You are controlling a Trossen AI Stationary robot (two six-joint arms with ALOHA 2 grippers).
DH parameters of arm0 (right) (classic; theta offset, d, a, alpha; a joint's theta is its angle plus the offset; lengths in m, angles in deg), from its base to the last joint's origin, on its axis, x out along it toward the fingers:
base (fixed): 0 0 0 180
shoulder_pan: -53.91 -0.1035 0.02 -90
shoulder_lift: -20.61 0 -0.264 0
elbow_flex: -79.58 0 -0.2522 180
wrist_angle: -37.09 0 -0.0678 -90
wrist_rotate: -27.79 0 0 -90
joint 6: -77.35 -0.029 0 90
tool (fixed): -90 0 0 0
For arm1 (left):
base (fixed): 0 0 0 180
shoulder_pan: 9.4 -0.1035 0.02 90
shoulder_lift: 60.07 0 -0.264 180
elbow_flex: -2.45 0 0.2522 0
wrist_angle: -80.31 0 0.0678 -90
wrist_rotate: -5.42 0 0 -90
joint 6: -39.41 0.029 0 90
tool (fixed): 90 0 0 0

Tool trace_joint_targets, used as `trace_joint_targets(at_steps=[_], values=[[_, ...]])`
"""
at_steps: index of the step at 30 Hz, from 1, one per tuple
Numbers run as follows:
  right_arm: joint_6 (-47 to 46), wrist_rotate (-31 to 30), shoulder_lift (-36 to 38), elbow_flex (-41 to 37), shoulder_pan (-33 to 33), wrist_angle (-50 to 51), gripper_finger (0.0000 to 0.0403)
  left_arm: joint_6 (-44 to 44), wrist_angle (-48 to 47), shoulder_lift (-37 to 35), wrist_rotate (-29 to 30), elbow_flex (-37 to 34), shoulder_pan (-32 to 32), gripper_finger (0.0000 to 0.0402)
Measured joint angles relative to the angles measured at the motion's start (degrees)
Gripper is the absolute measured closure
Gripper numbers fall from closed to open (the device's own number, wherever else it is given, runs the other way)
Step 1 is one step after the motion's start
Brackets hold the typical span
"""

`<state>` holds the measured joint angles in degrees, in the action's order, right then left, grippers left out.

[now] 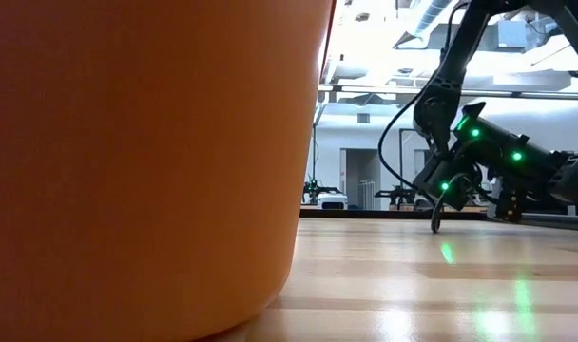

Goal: Sort blocks
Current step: Put the green game piece into the blue bin Put the green game piece into the blue bin

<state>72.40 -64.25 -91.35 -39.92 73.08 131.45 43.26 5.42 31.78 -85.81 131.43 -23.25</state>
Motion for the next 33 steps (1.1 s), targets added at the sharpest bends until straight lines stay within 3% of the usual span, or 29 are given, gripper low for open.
trace_joint_targets(at_steps=[11, 18, 23, 30, 33], values=[[0.0, 0.0, 0.0, -0.3, 2.4, -2.2, 0.0102, 0.9, -0.1, 0.0, 0.0, 0.0, 0.0, 0.0162], [-0.2, 0.0, 0.0, -0.5, 3.6, -2.5, 0.013, 1.1, -1.3, 0.0, 0.0, 0.0, 0.0, 0.0162], [-0.3, 0.0, 0.0, -0.5, 4.2, -2.4, 0.0175, 1.0, -3.2, 0.0, 0.0, 0.0, 0.1, 0.0162], [-0.3, 0.0, 0.0, -0.5, 4.7, -2.2, 0.0278, 1.0, -5.1, 0.0, 0.1, 0.6, 0.1, 0.0162], [-0.6, 0.0, 0.2, 0.4, 4.6, -1.1, 0.0299, 1.4, -4.9, -0.1, 0.5, 1.7, 0.1, 0.0162]])
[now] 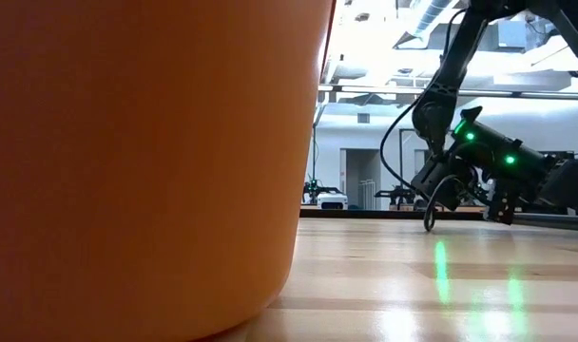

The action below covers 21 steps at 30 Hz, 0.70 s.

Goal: Sort blocks
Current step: Put the green game piece into the blue bin Put the green game piece into the blue bin

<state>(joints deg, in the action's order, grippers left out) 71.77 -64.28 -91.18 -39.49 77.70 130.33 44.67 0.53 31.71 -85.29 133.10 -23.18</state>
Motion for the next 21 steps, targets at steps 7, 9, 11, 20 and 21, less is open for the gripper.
trace_joint_targets(at_steps=[7, 9, 11, 20, 21], values=[[-2.5, 1.0, 6.3, 6.1, -0.5, 3.1, 0.0279, 4.6, 0.9, 0.0, 1.5, 1.2, -2.2, 0.0162], [-4.4, 3.8, 11.3, 7.5, -0.9, -1.0, 0.0277, 4.6, 2.1, 0.0, -0.9, 0.4, -4.1, 0.0162], [-7.2, 7.1, 17.5, 7.9, -1.4, -7.4, 0.0279, 4.1, 5.5, -0.1, -3.7, -1.9, -5.9, 0.0166], [-24.1, 15.8, 41.2, 7.5, -2.0, -37.8, 0.0279, 12.4, 19.6, 0.1, -6.5, -13.1, -4.9, 0.0189], [-25.9, 16.3, 42.9, 7.5, -2.0, -40.6, 0.0279, 13.7, 21.4, 0.2, -6.5, -14.5, -4.3, 0.0189]])
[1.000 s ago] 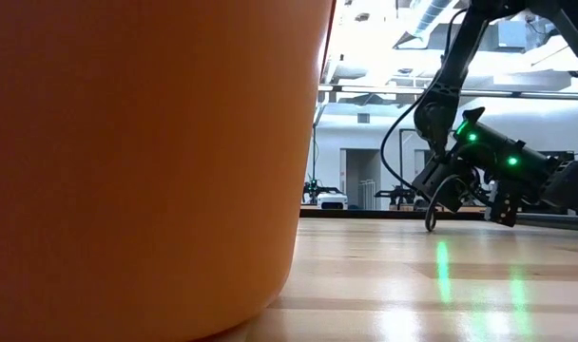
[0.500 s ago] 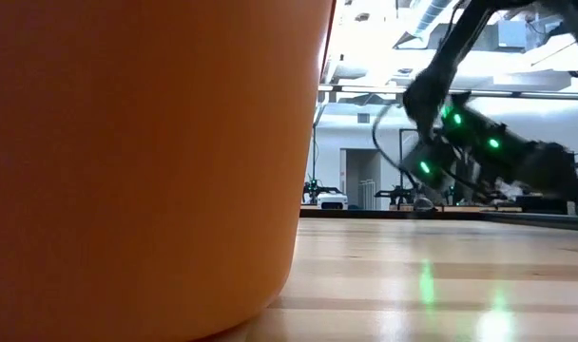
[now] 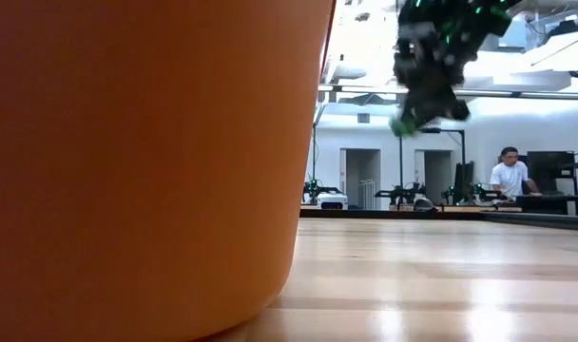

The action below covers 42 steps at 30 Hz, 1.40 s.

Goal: Sort blocks
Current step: Put the green game piece into the blue bin Put the green game piece into the blue bin

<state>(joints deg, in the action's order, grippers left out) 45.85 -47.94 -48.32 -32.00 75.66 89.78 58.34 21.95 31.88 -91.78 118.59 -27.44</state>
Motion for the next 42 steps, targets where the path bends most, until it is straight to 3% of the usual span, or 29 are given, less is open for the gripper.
trace_joint_targets(at_steps=[8, 17, 26, 31, 42], values=[[-6.2, 10.9, 5.3, 0.0, 1.8, -14.6, 0.0279, 15.5, 15.6, 0.0, 0.7, -4.1, 4.5, 0.019], [-12.5, 21.9, 5.9, 0.0, 1.3, -35.3, 0.0279, 15.5, 20.4, 0.0, 0.7, -4.3, 6.0, 0.0184], [-14.7, 23.5, 5.9, 0.0, 3.0, -38.9, 0.028, 13.7, 23.4, 0.9, -1.5, -4.2, 7.8, 0.0143], [-16.3, 24.5, 5.9, 0.0, 2.3, -41.0, 0.028, 10.6, 24.9, 3.6, -2.0, -4.2, 8.5, 0.0141], [-19.8, 24.7, 5.9, 0.0, 0.9, -41.4, 0.028, 14.5, 27.7, 6.8, -2.0, -2.3, 9.8, 0.0153]])
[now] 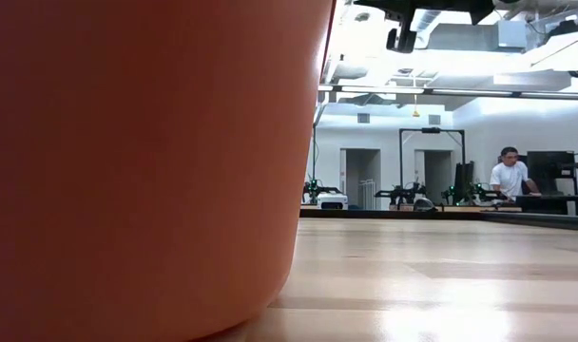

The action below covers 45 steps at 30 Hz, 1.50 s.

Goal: Sort blocks
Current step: Put the green game piece into the blue bin Put the green game piece into the blue bin

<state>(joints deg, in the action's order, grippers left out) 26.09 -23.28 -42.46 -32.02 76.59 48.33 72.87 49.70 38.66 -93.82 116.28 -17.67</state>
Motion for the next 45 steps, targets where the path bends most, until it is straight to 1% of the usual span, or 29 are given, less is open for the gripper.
trace_joint_targets(at_steps=[7, 10, 17, 19, 21, 24, 28, 32, 35, 38, 40, 43, 45], values=[[-1.9, -0.2, 0.0, 0.0, -0.2, -0.1, 0.028, 6.7, 0.3, -0.1, 0.4, 0.0, 0.2, 0.0225], [-2.3, -0.2, 0.0, 0.0, -0.2, -0.5, 0.028, 7.7, -0.3, -0.2, 0.5, 0.0, 0.2, 0.0253], [-2.8, -0.3, -0.1, 0.0, -0.7, -1.7, 0.0276, 7.5, -0.3, -0.2, 0.4, 0.0, 0.0, 0.0283], [-2.6, -0.6, -0.1, 0.0, -0.8, -2.7, 0.0264, 7.2, -0.4, -0.2, 0.4, 0.0, 0.0, 0.0293], [-2.6, -0.8, -0.1, 0.0, -0.6, -3.8, 0.0242, 6.0, -0.3, -0.3, 0.4, 0.0, -0.3, 0.0303], [-2.5, -0.9, -0.1, 0.0, 0.4, -4.1, 0.0196, 2.3, -0.1, -0.3, 0.2, 0.0, -1.6, 0.0314], [-1.4, -0.9, 0.0, 0.0, 1.5, -3.5, 0.0143, -1.8, -1.0, -0.6, -0.2, 0.0, -3.2, 0.0314], [1.9, -0.1, 2.6, 0.0, 5.6, 3.6, 0.012, -5.7, -8.3, -2.0, 0.3, 0.0, -5.3, 0.0314], [6.3, -2.6, 5.0, 0.0, 8.3, 13.2, 0.0118, -10.3, -18.2, -3.3, -0.5, -0.1, -7.1, 0.0314], [9.9, -5.5, 7.0, 0.0, 9.5, 20.6, 0.0117, -14.9, -30.2, -5.0, -3.9, -0.1, -7.9, 0.0314], [12.5, -7.4, 8.2, 0.0, 9.6, 23.8, 0.0117, -16.3, -38.6, -6.1, -4.6, -0.1, -6.9, 0.0314], [14.3, -8.6, 8.5, -1.7, 10.1, 23.2, 0.0117, -17.6, -51.9, -7.5, -5.4, -0.1, -2.4, 0.0314], [14.5, -8.6, 8.3, -2.9, 10.6, 22.4, 0.0117, -20.1, -56.6, -8.4, -6.6, -1.6, 1.4, 0.0314]])
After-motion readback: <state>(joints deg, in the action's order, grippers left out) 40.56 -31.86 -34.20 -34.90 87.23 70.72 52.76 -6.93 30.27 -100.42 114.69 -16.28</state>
